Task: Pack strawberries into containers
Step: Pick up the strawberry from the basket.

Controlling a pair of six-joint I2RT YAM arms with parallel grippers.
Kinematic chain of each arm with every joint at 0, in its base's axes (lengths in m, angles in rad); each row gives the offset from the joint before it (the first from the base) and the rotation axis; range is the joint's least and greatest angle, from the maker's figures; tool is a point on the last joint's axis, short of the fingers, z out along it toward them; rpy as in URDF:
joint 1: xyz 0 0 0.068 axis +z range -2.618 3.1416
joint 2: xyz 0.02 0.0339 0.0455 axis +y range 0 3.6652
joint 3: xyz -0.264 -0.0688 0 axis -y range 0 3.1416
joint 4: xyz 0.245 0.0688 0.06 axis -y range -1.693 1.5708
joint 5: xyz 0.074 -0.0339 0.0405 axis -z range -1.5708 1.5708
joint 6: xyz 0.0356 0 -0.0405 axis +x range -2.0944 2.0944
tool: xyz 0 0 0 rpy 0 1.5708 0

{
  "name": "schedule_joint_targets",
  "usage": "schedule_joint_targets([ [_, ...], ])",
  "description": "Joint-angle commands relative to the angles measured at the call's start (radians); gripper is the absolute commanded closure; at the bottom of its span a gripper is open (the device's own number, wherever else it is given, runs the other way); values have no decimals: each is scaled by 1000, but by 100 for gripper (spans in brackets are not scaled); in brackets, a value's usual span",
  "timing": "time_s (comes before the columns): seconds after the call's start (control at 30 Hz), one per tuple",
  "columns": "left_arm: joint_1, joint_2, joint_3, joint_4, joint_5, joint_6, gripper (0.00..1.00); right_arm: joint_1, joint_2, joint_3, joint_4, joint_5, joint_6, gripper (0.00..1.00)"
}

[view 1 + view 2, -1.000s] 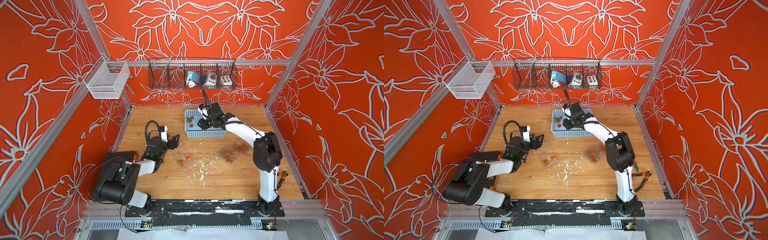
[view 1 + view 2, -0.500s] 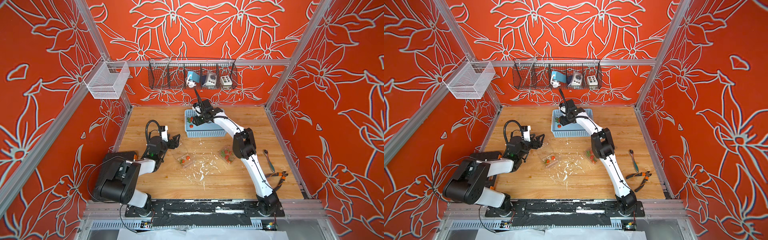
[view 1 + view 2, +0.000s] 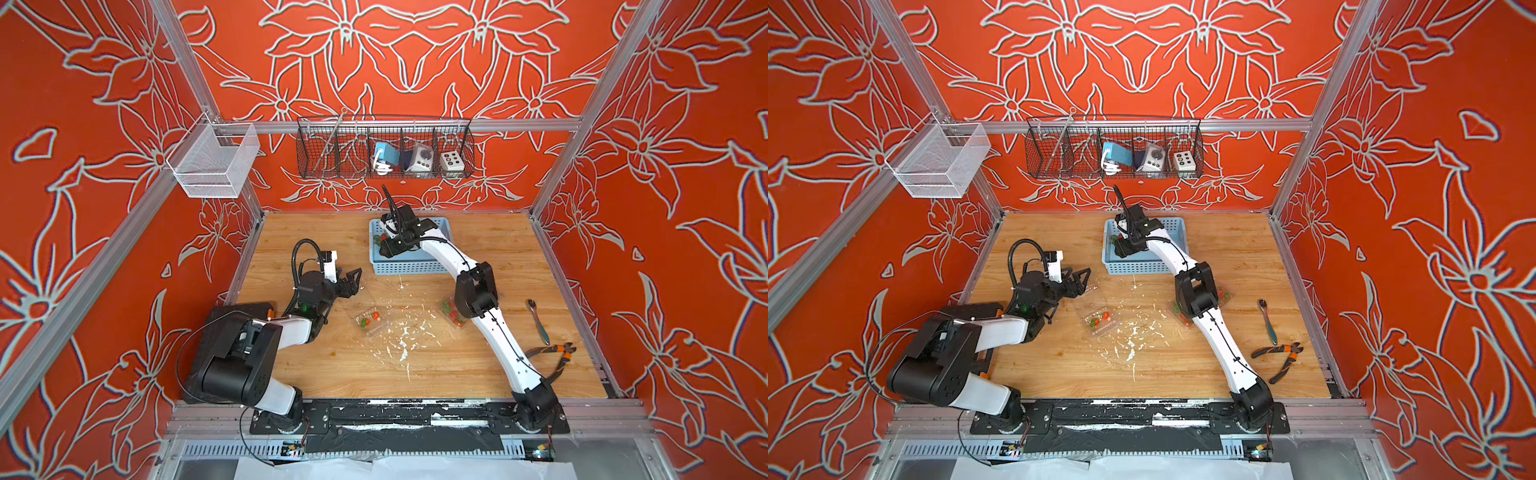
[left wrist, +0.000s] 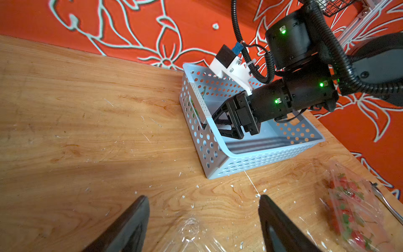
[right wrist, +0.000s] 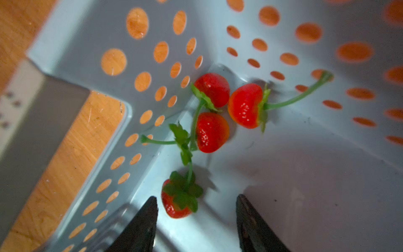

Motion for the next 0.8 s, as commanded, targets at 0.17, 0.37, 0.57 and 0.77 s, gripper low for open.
schedule_joint_targets([
  [0.17, 5, -1, 17, 8, 21, -1, 22, 13, 80, 90, -57, 5, 37, 41],
  [0.37, 6, -6, 17, 4, 17, 2, 22, 26, 91, 114, -84, 44, 22, 47],
  [0.57, 5, -4, 17, 8, 20, -1, 22, 27, 87, 114, -102, 96, 8, 56],
  [0.77, 5, -7, 15, 6, 12, 3, 22, 24, 46, 58, -92, 115, 14, 65],
])
